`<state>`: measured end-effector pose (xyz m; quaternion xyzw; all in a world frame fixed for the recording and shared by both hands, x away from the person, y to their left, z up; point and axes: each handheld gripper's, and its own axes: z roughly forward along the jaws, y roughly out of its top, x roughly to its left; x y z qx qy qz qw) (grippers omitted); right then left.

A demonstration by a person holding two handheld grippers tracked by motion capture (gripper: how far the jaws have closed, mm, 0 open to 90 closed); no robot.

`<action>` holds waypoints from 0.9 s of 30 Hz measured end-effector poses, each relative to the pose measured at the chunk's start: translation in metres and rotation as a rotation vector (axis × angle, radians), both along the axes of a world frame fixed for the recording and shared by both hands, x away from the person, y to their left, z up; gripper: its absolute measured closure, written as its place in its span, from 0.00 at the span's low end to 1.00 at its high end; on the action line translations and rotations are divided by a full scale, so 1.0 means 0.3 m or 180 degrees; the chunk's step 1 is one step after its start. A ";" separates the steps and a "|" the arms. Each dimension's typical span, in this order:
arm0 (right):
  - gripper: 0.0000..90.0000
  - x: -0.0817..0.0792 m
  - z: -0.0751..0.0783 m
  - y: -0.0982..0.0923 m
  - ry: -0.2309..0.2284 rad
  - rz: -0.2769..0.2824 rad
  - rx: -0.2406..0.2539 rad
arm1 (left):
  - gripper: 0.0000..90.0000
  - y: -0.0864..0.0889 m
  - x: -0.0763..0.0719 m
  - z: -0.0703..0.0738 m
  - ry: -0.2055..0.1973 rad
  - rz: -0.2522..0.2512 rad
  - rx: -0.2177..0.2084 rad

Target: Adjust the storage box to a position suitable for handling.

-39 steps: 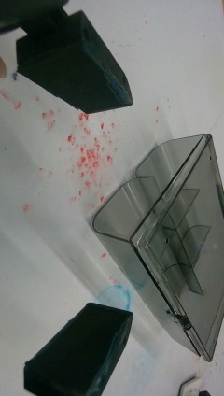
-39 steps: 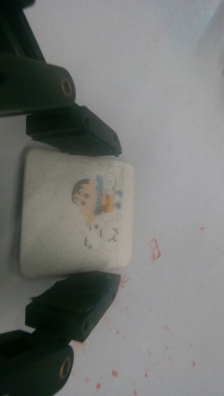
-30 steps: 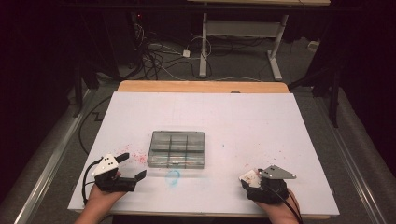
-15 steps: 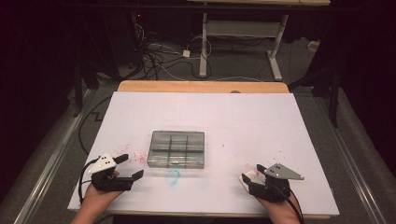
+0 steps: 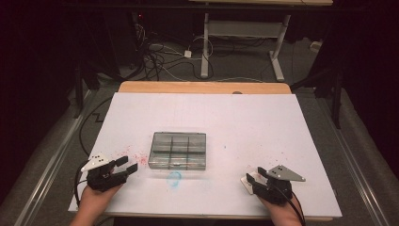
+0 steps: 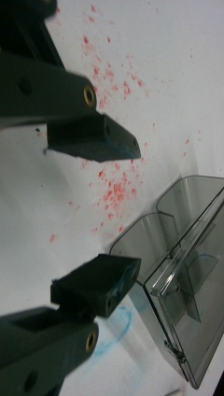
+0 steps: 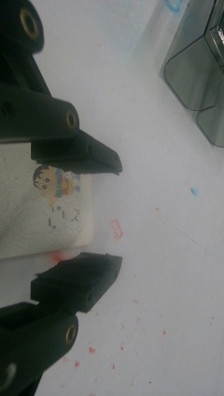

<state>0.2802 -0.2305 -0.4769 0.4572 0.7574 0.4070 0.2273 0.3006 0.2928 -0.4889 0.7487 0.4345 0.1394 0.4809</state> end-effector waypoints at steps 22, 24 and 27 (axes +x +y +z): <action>0.99 -0.001 0.014 -0.027 -0.0064 0.0037 0.0026 | 0.98 -0.018 0.080 0.024 0.0080 -0.0034 0.0054; 0.99 -0.002 0.013 -0.026 -0.0051 0.0044 0.0034 | 0.98 -0.020 0.105 0.026 0.0091 0.0024 0.0037; 0.99 -0.002 0.013 -0.026 -0.0038 0.0048 0.0025 | 0.98 -0.030 0.145 0.031 0.0101 0.0072 0.0092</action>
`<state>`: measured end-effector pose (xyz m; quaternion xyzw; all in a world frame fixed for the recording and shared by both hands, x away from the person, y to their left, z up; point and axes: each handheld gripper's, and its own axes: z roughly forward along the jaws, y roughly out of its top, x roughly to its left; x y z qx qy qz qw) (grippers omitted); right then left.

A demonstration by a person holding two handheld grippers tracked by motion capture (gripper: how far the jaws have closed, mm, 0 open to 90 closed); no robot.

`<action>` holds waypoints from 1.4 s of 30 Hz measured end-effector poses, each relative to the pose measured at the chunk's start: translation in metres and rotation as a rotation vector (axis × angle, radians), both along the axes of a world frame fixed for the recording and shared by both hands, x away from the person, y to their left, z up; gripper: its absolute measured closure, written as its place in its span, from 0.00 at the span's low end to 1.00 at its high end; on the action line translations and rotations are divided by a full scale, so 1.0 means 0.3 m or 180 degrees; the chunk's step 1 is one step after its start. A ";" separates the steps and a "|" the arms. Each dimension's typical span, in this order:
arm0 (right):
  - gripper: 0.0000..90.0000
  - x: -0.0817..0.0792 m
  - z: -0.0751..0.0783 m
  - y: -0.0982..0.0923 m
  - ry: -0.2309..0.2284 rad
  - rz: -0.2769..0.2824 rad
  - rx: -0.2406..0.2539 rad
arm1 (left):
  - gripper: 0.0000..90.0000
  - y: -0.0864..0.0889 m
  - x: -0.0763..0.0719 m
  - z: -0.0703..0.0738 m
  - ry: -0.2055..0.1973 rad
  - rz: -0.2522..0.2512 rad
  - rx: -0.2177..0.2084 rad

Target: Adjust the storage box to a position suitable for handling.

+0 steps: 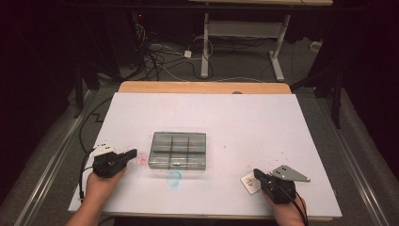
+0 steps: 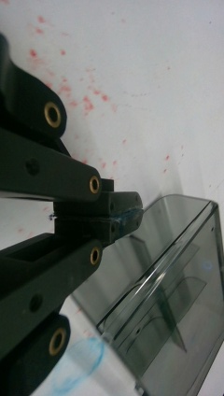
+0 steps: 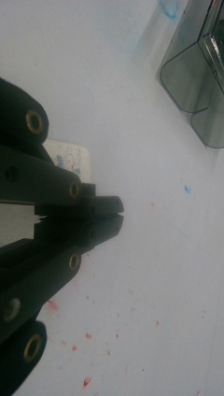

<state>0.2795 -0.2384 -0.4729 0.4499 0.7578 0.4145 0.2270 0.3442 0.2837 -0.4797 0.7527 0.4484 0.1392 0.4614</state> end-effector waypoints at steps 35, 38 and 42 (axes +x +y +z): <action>0.99 -0.005 0.001 -0.026 -0.0024 0.0044 0.0047 | 0.98 -0.166 0.290 0.052 0.0145 -0.0007 0.0286; 0.99 -0.005 0.000 -0.026 -0.0021 0.0039 0.0049 | 0.98 -0.169 0.291 0.052 0.0134 -0.0008 0.0231; 0.99 -0.004 -0.001 -0.025 -0.0023 0.0051 0.0042 | 0.98 -0.170 0.293 0.052 0.0141 -0.0004 0.0201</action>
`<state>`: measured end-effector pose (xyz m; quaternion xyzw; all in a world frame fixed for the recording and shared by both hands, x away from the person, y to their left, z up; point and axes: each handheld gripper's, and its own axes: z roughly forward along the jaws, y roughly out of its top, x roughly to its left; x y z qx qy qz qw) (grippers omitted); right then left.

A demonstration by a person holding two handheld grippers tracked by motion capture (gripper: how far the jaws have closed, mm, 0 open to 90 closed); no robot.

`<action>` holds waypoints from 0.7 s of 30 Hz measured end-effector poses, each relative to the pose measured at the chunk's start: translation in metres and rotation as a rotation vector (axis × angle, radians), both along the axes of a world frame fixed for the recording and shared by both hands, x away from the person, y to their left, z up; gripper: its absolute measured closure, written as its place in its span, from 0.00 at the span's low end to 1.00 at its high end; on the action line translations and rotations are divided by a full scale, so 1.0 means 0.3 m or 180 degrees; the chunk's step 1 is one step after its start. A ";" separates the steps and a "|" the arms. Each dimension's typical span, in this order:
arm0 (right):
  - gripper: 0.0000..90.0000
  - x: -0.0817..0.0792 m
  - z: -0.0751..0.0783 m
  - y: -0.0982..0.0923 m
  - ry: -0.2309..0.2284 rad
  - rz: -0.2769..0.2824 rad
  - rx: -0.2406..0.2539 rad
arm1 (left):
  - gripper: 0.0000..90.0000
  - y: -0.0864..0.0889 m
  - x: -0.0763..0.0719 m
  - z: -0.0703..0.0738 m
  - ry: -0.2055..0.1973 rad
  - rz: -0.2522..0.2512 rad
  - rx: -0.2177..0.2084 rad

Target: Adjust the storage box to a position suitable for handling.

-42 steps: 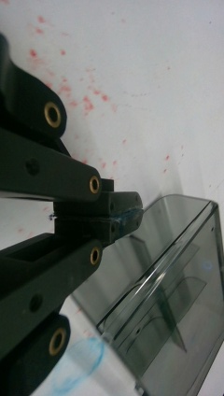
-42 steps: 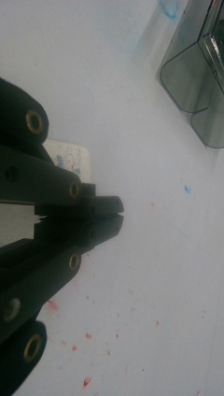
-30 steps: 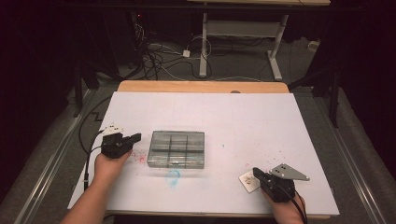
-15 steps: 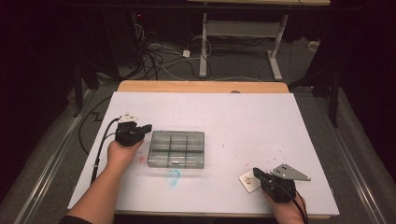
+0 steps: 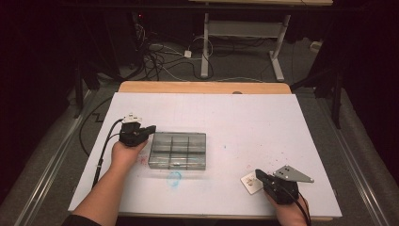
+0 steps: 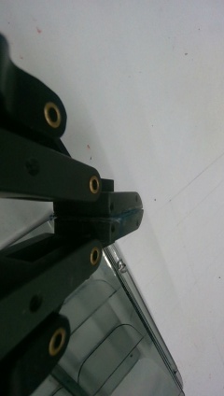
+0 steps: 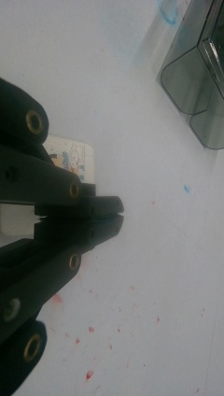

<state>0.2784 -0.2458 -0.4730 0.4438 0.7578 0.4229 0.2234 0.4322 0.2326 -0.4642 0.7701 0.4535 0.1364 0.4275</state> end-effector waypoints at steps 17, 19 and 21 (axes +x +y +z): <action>0.99 0.001 -0.002 -0.002 0.0019 0.0000 -0.0018 | 0.98 -0.012 0.008 -0.010 0.0054 0.0053 -0.0040; 0.99 0.002 -0.002 -0.003 0.0020 -0.0001 -0.0020 | 0.98 -0.013 0.007 -0.009 0.0052 0.0057 -0.0034; 0.99 0.002 -0.002 -0.002 0.0024 -0.0002 -0.0020 | 0.98 -0.016 0.004 -0.008 0.0056 0.0052 -0.0028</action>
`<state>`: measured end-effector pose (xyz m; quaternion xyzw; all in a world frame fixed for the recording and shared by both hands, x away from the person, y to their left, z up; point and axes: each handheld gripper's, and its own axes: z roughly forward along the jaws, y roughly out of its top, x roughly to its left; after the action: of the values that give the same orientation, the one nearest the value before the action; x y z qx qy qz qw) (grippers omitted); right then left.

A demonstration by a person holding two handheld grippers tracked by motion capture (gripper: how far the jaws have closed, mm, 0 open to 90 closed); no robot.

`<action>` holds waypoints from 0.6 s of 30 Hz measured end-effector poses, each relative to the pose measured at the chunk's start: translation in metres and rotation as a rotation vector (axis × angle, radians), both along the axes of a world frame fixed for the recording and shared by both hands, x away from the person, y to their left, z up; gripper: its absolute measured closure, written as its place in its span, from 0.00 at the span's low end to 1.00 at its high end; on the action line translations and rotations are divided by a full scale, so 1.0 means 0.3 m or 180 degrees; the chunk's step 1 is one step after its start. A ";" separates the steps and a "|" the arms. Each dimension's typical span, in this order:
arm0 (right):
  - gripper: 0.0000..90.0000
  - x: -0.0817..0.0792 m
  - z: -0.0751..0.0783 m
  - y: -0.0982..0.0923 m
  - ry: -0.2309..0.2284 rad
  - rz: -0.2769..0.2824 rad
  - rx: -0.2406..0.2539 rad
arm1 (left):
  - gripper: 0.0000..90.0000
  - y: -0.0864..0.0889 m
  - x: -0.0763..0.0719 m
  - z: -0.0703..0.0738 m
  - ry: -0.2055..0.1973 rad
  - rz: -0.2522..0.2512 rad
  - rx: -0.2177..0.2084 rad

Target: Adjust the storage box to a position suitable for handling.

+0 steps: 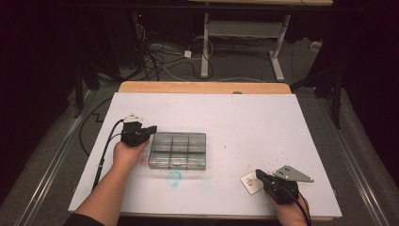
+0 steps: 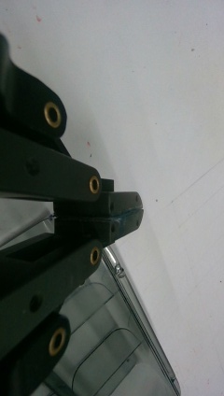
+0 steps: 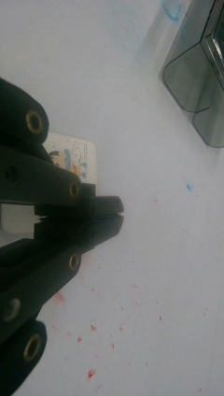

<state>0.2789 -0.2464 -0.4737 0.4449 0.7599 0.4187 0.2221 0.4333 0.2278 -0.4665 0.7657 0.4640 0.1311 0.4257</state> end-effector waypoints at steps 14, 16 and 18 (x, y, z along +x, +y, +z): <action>0.99 0.000 -0.001 0.007 0.0008 0.0017 -0.0011 | 0.98 -0.104 -0.046 0.006 0.0056 -0.0138 0.0068; 0.99 0.000 -0.002 0.008 0.0009 0.0015 -0.0010 | 0.98 -0.122 -0.056 0.008 0.0054 -0.0189 0.0079; 0.99 -0.001 -0.002 0.008 0.0018 0.0020 -0.0013 | 0.98 -0.143 -0.070 0.009 0.0051 -0.0248 0.0101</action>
<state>0.2788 -0.2439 -0.4744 0.4433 0.7627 0.4166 0.2195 0.4122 0.1849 -0.4637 0.7908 0.4351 0.1156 0.4146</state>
